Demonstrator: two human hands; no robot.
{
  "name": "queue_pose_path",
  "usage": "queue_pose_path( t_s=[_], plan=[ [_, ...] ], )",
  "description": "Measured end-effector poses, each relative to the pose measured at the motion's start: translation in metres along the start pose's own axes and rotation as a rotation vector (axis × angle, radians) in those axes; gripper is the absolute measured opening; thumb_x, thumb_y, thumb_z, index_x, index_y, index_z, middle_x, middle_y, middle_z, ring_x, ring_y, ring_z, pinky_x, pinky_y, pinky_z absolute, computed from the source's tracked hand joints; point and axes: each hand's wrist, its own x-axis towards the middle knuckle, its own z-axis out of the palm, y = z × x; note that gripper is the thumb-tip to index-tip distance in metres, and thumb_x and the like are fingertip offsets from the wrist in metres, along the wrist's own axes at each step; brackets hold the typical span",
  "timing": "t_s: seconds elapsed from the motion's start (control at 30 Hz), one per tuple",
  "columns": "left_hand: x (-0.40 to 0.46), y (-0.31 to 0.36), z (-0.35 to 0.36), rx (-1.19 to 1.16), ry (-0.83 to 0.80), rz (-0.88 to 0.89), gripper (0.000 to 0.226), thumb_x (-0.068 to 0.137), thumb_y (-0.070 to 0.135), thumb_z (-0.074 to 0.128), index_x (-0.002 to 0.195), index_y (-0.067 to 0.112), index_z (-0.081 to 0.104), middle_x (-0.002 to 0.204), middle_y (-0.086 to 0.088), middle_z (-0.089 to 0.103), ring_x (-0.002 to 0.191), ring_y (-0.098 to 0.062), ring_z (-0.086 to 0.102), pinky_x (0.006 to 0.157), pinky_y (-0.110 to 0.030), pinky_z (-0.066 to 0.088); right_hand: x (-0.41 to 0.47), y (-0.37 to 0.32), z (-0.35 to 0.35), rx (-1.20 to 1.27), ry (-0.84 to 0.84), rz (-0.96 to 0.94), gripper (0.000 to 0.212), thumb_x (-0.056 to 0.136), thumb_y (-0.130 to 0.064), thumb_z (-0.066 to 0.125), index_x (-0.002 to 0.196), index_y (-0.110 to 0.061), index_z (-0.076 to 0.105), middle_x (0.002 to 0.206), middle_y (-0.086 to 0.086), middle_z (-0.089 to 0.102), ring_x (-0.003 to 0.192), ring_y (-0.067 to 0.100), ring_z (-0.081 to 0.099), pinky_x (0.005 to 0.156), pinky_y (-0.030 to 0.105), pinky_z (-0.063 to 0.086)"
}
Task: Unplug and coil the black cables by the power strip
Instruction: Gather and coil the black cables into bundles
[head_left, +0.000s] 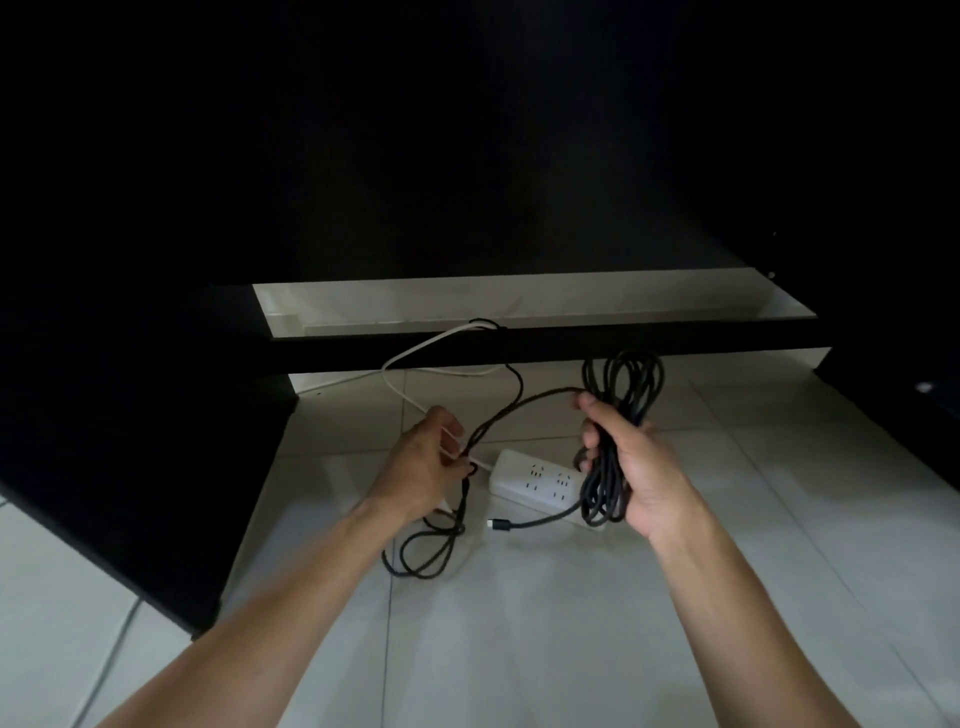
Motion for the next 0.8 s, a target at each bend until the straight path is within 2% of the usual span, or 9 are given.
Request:
queue_pose_path(
  t_s=[0.1,0.17,0.23,0.33,0.4,0.5,0.57,0.67,0.8],
  plan=[
    [0.002,0.0,-0.004,-0.044,0.017,0.03,0.008,0.086,0.012,0.071,0.089,0.017,0.065,0.077,0.004,0.065,0.068,-0.008,0.057,0.062,-0.01,0.044,-0.001,0.007,-0.005,-0.021,-0.015,0.049,0.029,0.079,-0.027,0.073,0.101,-0.008,0.072,0.058,0.0,0.058,0.053,0.014,0.055,0.051,0.023,0.047],
    [0.0,0.001,-0.005,-0.041,-0.008,0.064,0.005,0.09,0.018,0.067,0.089,0.023,0.068,0.084,0.003,0.067,0.071,-0.007,0.059,0.065,-0.011,0.045,-0.003,0.013,-0.004,-0.004,-0.07,0.113,0.025,0.088,-0.018,0.069,0.108,-0.003,0.071,0.062,0.003,0.062,0.057,0.018,0.063,0.06,0.029,0.056],
    [-0.002,0.003,-0.002,-0.025,-0.016,0.097,0.012,0.094,0.022,0.061,0.097,0.03,0.068,0.098,-0.002,0.065,0.084,-0.013,0.063,0.077,-0.021,0.049,-0.005,0.019,0.0,-0.037,-0.131,0.201,0.023,0.094,-0.013,0.064,0.113,-0.002,0.069,0.068,0.005,0.064,0.051,0.015,0.059,0.056,0.031,0.056],
    [-0.001,0.006,0.001,0.011,-0.076,0.095,0.023,0.099,0.022,0.051,0.114,0.035,0.063,0.113,-0.004,0.06,0.101,-0.017,0.061,0.09,-0.026,0.047,-0.007,0.028,0.006,-0.188,-0.225,0.288,0.022,0.098,-0.015,0.058,0.117,-0.007,0.067,0.065,-0.001,0.052,0.044,0.01,0.041,0.045,0.026,0.041],
    [-0.001,0.009,0.001,0.033,-0.153,0.099,0.033,0.098,0.026,0.044,0.127,0.033,0.06,0.124,-0.004,0.06,0.111,-0.016,0.059,0.1,-0.029,0.045,-0.009,0.034,0.012,-0.277,-0.232,0.315,0.02,0.097,-0.026,0.061,0.108,-0.011,0.067,0.06,-0.004,0.041,0.045,0.01,0.035,0.045,0.024,0.036],
    [-0.005,0.015,0.006,0.062,-0.237,0.103,0.041,0.098,0.022,0.041,0.137,0.031,0.053,0.132,0.003,0.058,0.118,-0.013,0.055,0.104,-0.03,0.044,-0.012,0.037,0.019,-0.329,-0.198,0.312,0.031,0.093,-0.044,0.063,0.077,-0.018,0.057,0.056,-0.005,0.036,0.044,0.012,0.032,0.047,0.025,0.033],
    [-0.008,0.016,0.009,0.059,-0.265,0.087,0.039,0.099,0.019,0.043,0.134,0.031,0.055,0.126,0.007,0.06,0.113,-0.012,0.058,0.101,-0.028,0.046,-0.01,0.035,0.019,-0.246,-0.173,0.282,0.035,0.093,-0.048,0.061,0.071,-0.022,0.053,0.055,-0.005,0.034,0.043,0.012,0.03,0.049,0.027,0.033],
    [-0.01,0.01,0.011,0.045,-0.259,0.082,0.024,0.097,0.03,0.051,0.114,0.031,0.067,0.107,0.005,0.071,0.096,-0.016,0.066,0.091,-0.036,0.053,-0.005,0.026,0.015,-0.083,-0.079,0.224,0.034,0.096,-0.044,0.058,0.071,-0.021,0.053,0.051,-0.006,0.035,0.039,0.011,0.03,0.047,0.025,0.035],
    [-0.011,0.012,0.009,0.006,-0.192,0.113,0.012,0.096,0.03,0.057,0.095,0.025,0.067,0.088,0.003,0.069,0.081,-0.015,0.063,0.075,-0.033,0.052,0.003,0.011,0.007,-0.074,0.03,0.18,0.029,0.098,-0.036,0.058,0.076,-0.018,0.054,0.05,-0.005,0.037,0.038,0.011,0.031,0.046,0.026,0.033]
  ],
)
